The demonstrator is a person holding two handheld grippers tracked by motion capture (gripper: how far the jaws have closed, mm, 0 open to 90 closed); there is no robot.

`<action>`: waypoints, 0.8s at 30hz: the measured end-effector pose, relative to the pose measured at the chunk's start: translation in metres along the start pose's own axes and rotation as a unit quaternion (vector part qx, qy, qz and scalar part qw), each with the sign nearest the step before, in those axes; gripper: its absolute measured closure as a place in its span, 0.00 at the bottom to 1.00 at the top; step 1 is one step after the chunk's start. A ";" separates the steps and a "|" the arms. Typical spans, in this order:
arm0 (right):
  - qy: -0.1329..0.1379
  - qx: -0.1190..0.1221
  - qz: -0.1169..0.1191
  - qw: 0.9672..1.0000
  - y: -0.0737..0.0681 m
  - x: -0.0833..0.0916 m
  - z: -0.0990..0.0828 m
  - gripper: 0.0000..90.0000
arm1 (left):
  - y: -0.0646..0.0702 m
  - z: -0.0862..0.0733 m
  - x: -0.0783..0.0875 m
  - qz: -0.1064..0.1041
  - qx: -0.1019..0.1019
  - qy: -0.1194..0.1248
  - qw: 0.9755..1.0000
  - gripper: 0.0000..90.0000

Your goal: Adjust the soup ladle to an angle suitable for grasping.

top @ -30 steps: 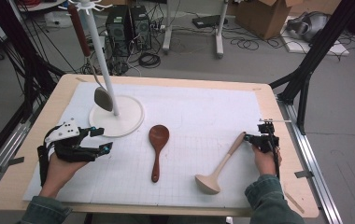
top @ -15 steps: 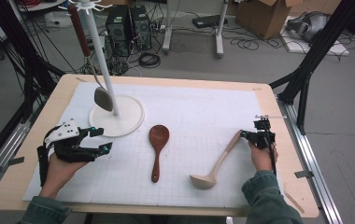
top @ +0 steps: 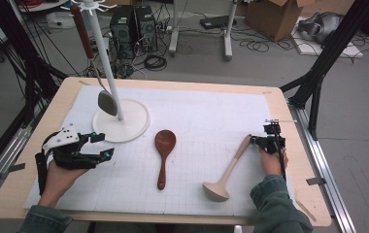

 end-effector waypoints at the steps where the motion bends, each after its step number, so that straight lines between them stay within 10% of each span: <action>1: -0.001 -0.002 0.001 1.000 -0.001 0.000 0.000 1.00 | 0.000 0.000 -0.001 0.000 -0.001 0.000 1.000 0.36; 24: -0.004 0.034 0.026 0.999 -0.035 -0.017 0.022 1.00 | -0.001 -0.002 -0.002 -0.001 0.000 -0.001 1.000 0.36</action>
Point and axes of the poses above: each handheld gripper's, and its own axes: x roughly backward along the jaws, z roughly out of its top, y roughly to its right, the point moved 10 cm from there along -x, roughly forward along the jaws, and after that the axes turned 9 degrees about -y, right-handed, at the moved point
